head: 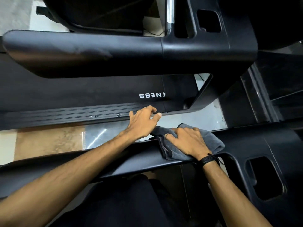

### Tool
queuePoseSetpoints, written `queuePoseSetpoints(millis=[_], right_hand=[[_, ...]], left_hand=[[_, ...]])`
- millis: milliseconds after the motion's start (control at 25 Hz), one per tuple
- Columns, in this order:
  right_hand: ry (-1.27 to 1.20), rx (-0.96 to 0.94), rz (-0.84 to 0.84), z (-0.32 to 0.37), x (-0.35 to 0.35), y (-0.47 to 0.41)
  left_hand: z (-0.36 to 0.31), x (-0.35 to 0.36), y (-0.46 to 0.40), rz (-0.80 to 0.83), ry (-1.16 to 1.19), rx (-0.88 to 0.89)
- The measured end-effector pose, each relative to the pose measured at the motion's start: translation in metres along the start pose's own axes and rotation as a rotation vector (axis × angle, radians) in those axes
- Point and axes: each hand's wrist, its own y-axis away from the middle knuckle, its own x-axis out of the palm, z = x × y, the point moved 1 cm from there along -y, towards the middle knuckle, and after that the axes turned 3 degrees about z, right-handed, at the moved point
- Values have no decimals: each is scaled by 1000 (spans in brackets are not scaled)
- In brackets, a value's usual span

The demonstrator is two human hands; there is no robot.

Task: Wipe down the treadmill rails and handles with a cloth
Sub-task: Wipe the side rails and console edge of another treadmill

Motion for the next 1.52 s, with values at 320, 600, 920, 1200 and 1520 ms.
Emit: queuePoseSetpoints(millis=[320,600,920,1200,1520], right_hand=[[-24,-138,-20,79,13,10],[6,-146,-38,134,21,10],[-66,-173,-162,182,39,19],[-41,-197,-247,234,49,36],[-56,-158,-399,287,67,48]], left_hand=[[34,-38,61,-10,0,-11],[59,-53,125,-214,-121,124],[115,-96,207,-347,-169,154],[146,-122,246,-472,-65,55],[173,-151,258,-457,-25,94]])
